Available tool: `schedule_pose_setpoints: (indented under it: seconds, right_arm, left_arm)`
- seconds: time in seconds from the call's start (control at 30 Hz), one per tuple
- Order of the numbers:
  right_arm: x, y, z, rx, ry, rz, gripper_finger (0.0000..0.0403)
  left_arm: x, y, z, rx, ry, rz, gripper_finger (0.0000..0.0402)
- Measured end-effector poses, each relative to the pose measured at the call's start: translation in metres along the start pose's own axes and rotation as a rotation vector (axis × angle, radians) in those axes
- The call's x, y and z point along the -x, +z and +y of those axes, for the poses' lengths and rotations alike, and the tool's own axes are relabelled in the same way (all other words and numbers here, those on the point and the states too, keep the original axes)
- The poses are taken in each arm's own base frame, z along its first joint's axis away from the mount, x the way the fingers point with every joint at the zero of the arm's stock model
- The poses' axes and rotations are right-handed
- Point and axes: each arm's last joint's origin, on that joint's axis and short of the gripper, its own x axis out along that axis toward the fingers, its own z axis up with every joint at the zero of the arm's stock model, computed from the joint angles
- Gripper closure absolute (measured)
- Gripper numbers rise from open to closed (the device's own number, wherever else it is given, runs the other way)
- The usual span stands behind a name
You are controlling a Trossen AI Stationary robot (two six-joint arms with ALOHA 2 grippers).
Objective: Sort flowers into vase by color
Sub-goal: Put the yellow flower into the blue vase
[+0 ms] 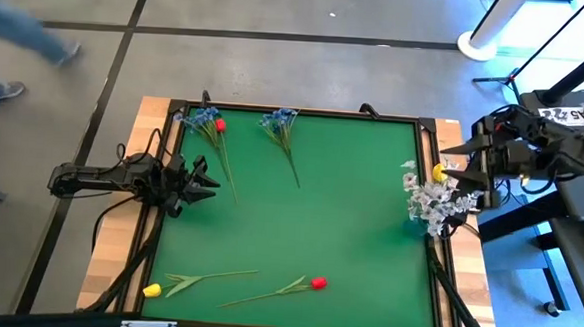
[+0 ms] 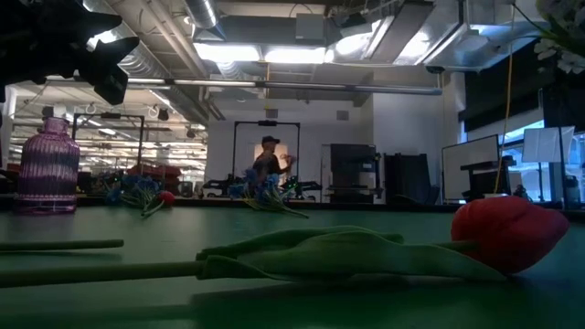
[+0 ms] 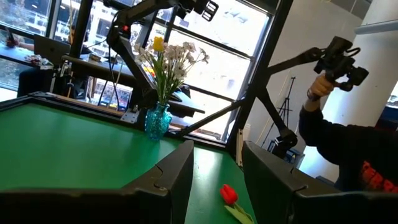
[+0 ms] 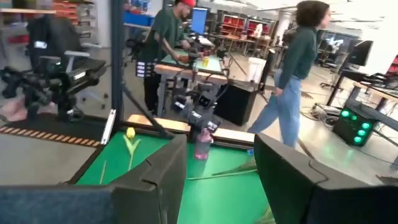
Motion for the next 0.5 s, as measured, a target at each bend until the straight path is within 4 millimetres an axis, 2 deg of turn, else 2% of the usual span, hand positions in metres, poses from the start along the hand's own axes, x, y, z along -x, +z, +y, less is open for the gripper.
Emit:
schedule_pose_setpoints:
  seconds: [0.1,0.2,0.4,0.5]
  right_arm:
    - [-0.003,0.001,0.004,0.016,-0.043,0.006,0.0215]
    - [-0.005,0.001,0.011,0.034,-0.017,0.013,0.0215]
    - [-0.018,-0.001,0.04,0.174,-0.044,0.05,0.0215]
    - [-0.026,-0.003,0.051,0.209,-0.069,0.072,0.0215]
  left_arm:
    - [0.0,0.007,0.001,-0.126,0.079,-0.096,0.0269]
    - [0.002,0.019,-0.001,-0.145,0.139,-0.238,0.0269]
    - [0.009,0.038,-0.01,-0.214,0.065,-0.452,0.0269]
    - [0.011,0.046,-0.017,-0.25,-0.06,-0.527,0.0269]
